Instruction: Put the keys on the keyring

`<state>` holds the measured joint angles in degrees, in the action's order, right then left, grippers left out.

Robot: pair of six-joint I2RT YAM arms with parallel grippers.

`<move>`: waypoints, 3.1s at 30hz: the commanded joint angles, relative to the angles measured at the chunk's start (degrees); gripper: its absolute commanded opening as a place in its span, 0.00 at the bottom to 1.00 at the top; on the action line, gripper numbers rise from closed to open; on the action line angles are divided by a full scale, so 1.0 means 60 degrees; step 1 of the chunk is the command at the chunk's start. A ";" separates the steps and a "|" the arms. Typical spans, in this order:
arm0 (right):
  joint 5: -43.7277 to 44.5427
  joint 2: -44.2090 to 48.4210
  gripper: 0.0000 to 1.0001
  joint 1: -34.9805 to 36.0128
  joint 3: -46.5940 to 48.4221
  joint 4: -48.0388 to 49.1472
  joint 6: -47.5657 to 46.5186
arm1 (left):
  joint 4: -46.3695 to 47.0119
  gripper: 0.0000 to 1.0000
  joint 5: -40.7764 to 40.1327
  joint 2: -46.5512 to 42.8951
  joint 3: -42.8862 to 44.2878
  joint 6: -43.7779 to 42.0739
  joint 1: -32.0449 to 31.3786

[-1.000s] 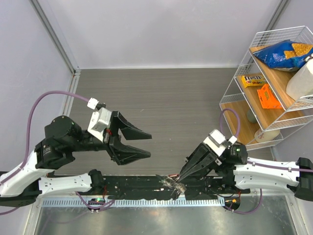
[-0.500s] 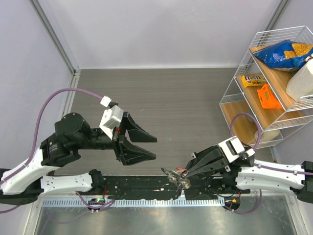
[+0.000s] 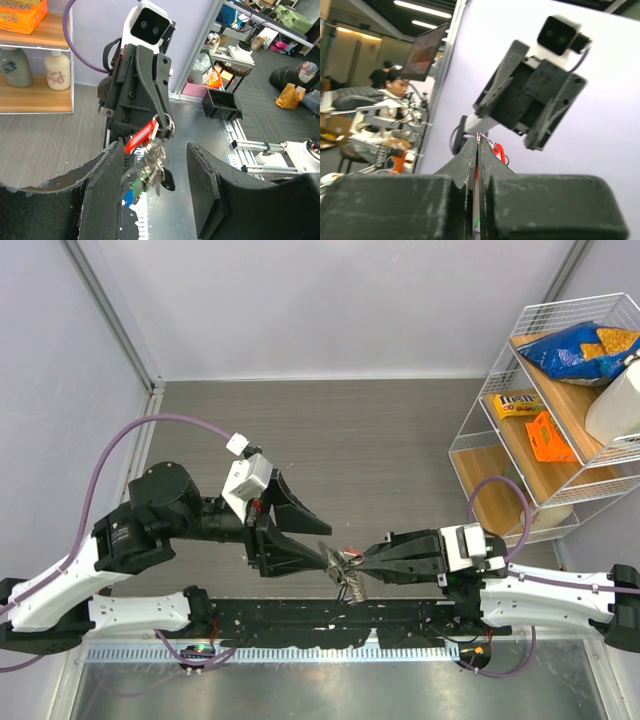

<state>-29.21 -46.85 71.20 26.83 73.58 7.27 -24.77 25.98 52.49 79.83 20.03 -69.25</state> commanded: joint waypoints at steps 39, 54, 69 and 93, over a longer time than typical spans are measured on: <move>0.2393 -0.0073 0.06 0.0028 0.1432 -0.2068 -0.0948 | -0.0720 0.45 -0.1078 0.0334 0.0699 -0.2181 0.0014; 0.1837 0.0016 0.06 0.0028 0.1695 -0.2874 -0.0743 | -0.0192 0.21 -0.0462 0.0012 0.0406 -0.2167 0.0028; 0.1690 0.0074 0.06 0.0043 0.1754 -0.2874 -0.0640 | -0.0368 0.20 -0.0418 0.0085 0.0391 -0.2211 0.0029; 0.1558 0.0176 0.06 0.0043 0.1813 -0.2830 -0.0581 | -0.0412 0.30 -0.0565 0.0085 0.0391 -0.2167 0.0029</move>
<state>-19.88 -46.39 71.20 34.61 52.64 3.38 -28.99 21.67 52.60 81.41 7.03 -69.04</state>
